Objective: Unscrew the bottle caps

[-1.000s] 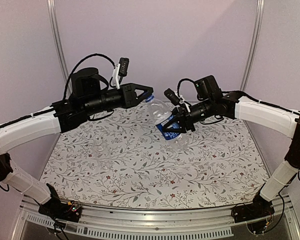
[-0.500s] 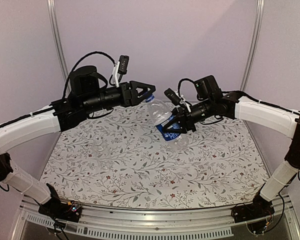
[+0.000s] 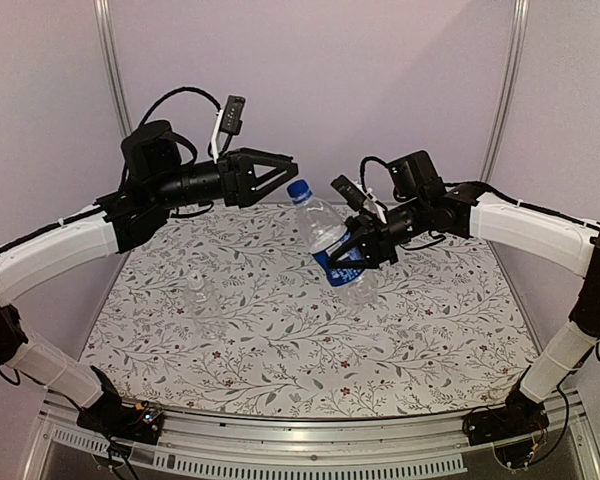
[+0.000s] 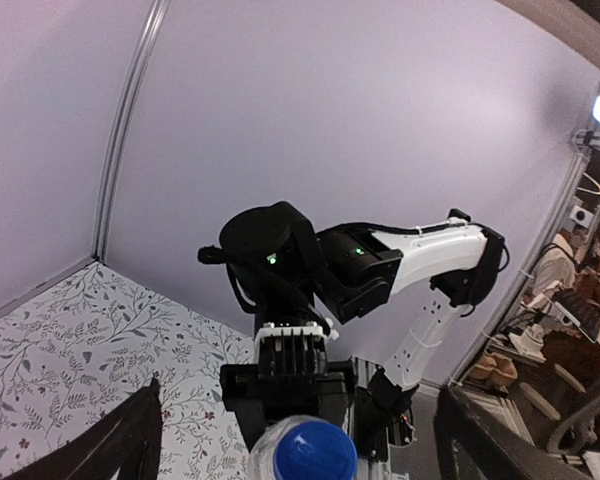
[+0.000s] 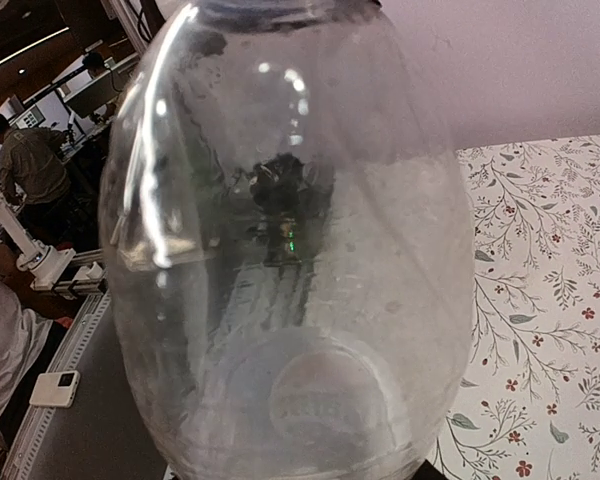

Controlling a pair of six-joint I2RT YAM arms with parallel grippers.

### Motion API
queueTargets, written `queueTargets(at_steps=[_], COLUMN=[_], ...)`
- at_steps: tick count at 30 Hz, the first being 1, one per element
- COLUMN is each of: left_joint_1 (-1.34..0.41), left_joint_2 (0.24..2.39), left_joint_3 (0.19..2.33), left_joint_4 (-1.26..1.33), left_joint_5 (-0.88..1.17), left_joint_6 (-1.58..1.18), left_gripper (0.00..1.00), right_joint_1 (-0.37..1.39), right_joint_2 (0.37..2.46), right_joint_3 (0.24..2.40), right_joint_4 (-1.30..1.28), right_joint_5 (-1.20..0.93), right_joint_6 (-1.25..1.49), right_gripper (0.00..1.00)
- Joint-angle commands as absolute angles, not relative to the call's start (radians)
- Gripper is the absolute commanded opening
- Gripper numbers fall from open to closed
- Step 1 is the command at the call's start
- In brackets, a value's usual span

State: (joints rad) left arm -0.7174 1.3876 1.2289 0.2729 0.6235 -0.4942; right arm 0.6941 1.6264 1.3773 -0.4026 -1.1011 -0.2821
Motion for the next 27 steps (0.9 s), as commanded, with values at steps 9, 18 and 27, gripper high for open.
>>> queueTargets(at_steps=[9, 18, 27], left_joint_1=[-0.683, -0.683, -0.683], left_joint_2=[1.515, 1.582, 1.591], left_joint_3=[1.350, 1.368, 1.346], left_joint_4=[0.416, 0.469, 0.500], left_joint_5=[1.010, 1.094, 1.118], left_joint_6=[-0.454, -0.493, -0.513], left_gripper=[0.87, 0.73, 0.52], right_joint_1=[0.699, 0.699, 0.699], right_joint_2=[1.628, 1.624, 1.626], right_joint_3=[1.403, 1.401, 1.399], right_joint_4=[-0.392, -0.396, -0.396], right_joint_5=[-1.201, -1.195, -1.187], right_joint_6=[-0.293, -0.293, -0.296], right_gripper=[0.36, 0.36, 0.36])
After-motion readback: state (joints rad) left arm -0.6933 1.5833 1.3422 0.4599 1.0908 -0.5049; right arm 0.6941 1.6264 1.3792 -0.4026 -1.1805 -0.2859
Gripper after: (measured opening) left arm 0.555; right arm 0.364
